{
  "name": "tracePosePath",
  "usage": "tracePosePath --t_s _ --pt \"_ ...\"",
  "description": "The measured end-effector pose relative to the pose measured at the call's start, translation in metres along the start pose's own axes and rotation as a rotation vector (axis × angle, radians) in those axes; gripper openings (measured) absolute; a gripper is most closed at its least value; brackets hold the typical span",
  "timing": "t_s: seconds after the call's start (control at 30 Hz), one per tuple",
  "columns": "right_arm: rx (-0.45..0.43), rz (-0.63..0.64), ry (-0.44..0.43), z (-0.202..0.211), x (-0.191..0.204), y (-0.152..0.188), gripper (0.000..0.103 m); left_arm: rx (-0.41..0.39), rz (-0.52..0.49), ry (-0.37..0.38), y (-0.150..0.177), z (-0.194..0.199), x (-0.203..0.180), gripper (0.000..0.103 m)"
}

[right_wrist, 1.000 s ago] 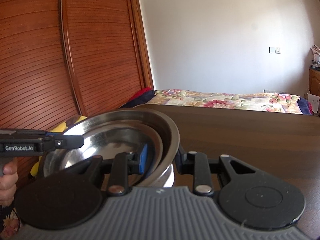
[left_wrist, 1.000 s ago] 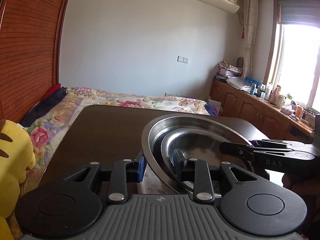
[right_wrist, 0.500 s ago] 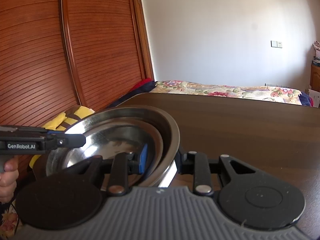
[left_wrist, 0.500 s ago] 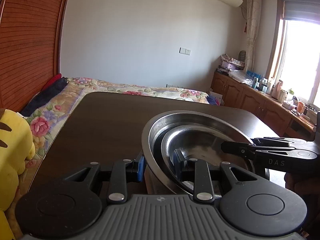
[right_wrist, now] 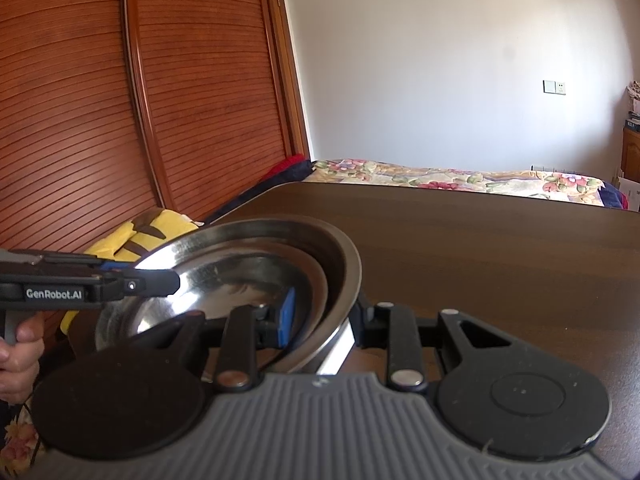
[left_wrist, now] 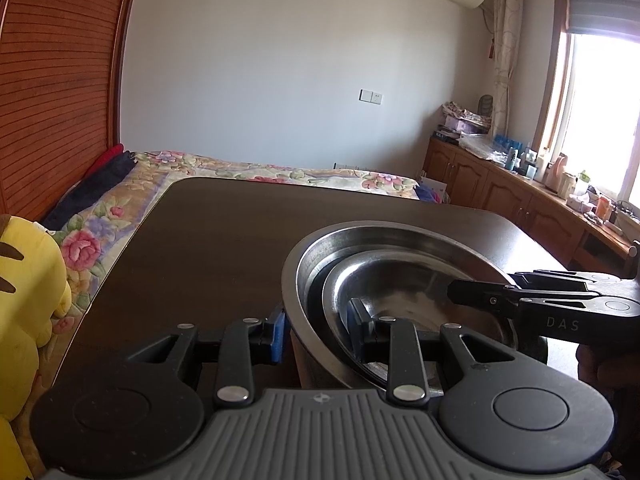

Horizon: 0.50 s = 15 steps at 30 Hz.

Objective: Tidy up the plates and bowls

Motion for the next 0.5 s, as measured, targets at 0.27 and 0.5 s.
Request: tracePosePath --t_s 0.27,0.5 --pt "-0.017 0.005 0.013 0.003 -0.002 -0.001 0.032 -0.011 0.011 -0.006 0.001 0.001 -0.001 0.04" --pt "-0.047 -0.007 0.04 0.013 -0.012 -0.008 0.035 -0.027 -0.006 -0.028 -0.004 0.006 -0.006 0.056"
Point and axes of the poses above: each gripper's, at about its wrist camera, not at the fingertips, and z roughly against the way its jaws point, x to its left, y to its underside, the point moved 8 cm from there along -z, roughly the way its jaws point, and after that the axes turned 1 degree about y, right-handed, at the moved point
